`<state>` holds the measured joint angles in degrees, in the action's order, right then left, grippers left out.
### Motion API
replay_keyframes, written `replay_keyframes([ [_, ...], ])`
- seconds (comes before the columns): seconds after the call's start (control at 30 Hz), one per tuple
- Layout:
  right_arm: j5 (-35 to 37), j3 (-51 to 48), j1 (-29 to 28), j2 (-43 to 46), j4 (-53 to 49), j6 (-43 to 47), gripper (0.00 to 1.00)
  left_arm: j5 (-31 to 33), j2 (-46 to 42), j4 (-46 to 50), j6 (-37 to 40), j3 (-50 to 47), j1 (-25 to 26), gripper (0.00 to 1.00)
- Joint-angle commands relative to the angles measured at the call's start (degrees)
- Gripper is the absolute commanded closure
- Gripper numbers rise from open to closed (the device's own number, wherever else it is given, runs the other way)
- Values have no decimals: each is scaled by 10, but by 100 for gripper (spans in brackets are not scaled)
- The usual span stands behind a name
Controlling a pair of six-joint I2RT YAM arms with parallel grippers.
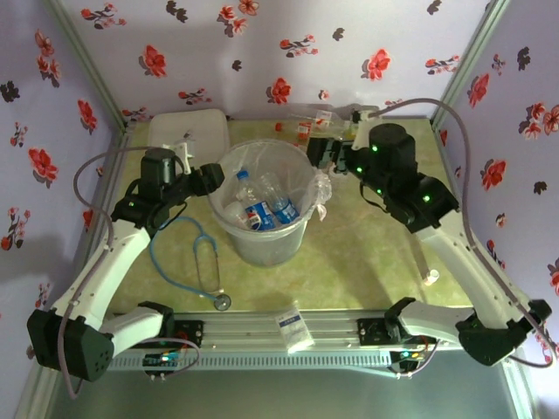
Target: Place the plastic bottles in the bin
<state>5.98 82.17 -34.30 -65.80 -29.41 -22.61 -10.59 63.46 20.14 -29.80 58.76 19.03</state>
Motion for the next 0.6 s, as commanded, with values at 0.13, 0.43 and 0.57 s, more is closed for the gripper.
replay_keyframes([
  [0.13,6,-36,145,-29,-110,-61,1,4,3,5,10,-9,2,37],
  [0.43,-52,-50,199,-173,-99,-43,1,-2,-7,-4,-4,-17,2,37],
  [0.57,-93,-37,219,-264,-71,-59,1,1,-23,7,-1,-26,2,37],
])
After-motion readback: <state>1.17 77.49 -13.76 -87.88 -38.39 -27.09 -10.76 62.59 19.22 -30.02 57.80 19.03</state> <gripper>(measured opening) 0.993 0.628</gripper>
